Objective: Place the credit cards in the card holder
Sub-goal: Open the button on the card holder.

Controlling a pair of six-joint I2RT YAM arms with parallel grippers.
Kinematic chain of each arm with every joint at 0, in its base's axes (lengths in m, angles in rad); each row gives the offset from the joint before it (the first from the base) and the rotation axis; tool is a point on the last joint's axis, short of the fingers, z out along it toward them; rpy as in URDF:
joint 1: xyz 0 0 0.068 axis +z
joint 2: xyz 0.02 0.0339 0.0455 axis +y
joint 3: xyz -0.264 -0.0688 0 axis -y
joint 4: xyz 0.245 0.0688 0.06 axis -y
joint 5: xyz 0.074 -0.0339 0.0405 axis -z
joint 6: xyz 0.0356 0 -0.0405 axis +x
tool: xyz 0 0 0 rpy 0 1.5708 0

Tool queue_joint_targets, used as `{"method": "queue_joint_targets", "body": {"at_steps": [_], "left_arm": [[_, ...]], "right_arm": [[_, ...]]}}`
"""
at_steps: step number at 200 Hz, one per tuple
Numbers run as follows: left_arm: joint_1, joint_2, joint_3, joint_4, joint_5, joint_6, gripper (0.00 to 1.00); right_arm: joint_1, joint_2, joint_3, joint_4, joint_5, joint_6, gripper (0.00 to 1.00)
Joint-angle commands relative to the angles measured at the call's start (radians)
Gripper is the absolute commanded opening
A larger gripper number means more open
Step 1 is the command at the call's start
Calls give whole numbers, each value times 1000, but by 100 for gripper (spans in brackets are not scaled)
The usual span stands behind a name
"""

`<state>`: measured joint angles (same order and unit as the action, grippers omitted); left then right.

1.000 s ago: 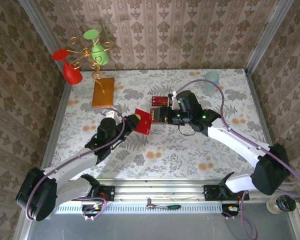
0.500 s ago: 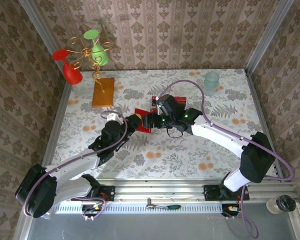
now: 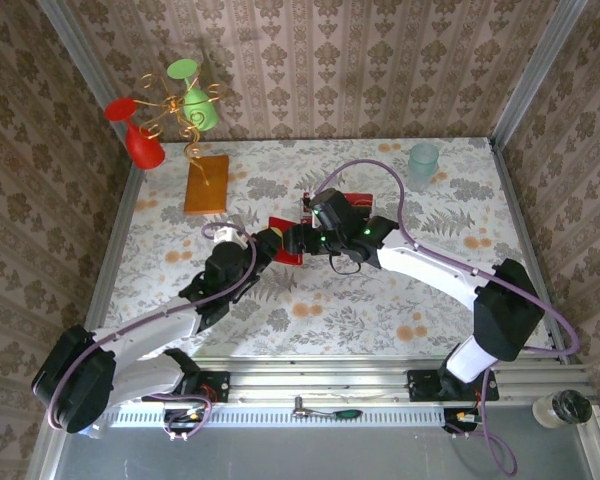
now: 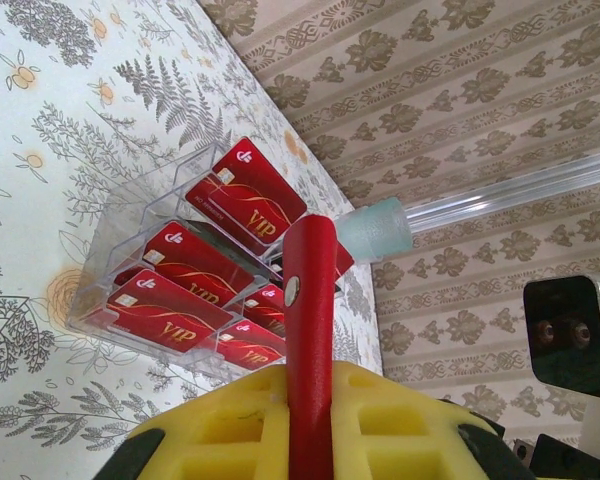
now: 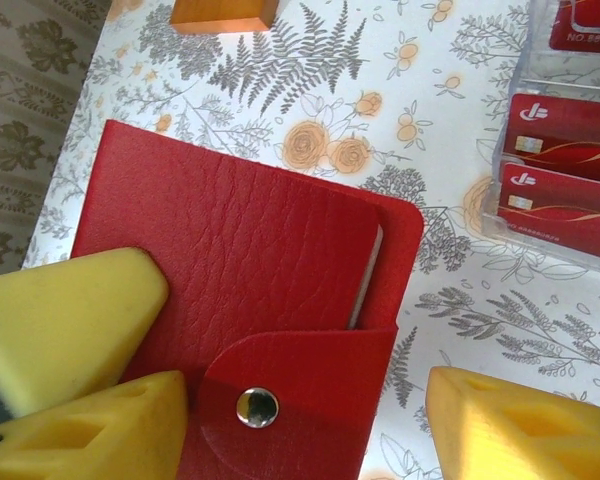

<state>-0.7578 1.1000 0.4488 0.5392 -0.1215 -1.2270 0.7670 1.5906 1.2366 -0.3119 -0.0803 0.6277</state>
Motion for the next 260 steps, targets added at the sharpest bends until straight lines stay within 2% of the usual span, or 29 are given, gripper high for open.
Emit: {"method": "queue_joint_targets", "body": {"at_steps": [1,41,76,99,128,140,176,199,231,260], "left_arm": [[-13,-6,38,61,6,-5,0],[-14,-27,41,59,13,-4,0],[-14,-57,44,38,23,21,0],[1,-76,47,-4,45,52,0],[54,-62,39,35,133,63,0],[81,-48,36,71,183,54,0],[102,-23,40,136,216,24,0],[105,-1,51,173,224,-4,0],[106,33,56,247,230,-57,0],[106,59,51,313,219,-102,0]], "right_arm": [[9,35,7,-14,97,2,63],[-7,22,-66,-107,301,40,58],[-79,-30,-192,-96,288,72,58],[-105,-115,-253,-77,224,62,60],[-131,-247,-288,-38,19,41,72],[-141,-291,-301,-6,-71,60,73],[-148,-343,-336,252,-318,204,75],[-144,-309,-330,393,-356,277,75],[-144,-235,-291,475,-355,298,75],[-148,-168,-289,550,-352,314,67]]}}
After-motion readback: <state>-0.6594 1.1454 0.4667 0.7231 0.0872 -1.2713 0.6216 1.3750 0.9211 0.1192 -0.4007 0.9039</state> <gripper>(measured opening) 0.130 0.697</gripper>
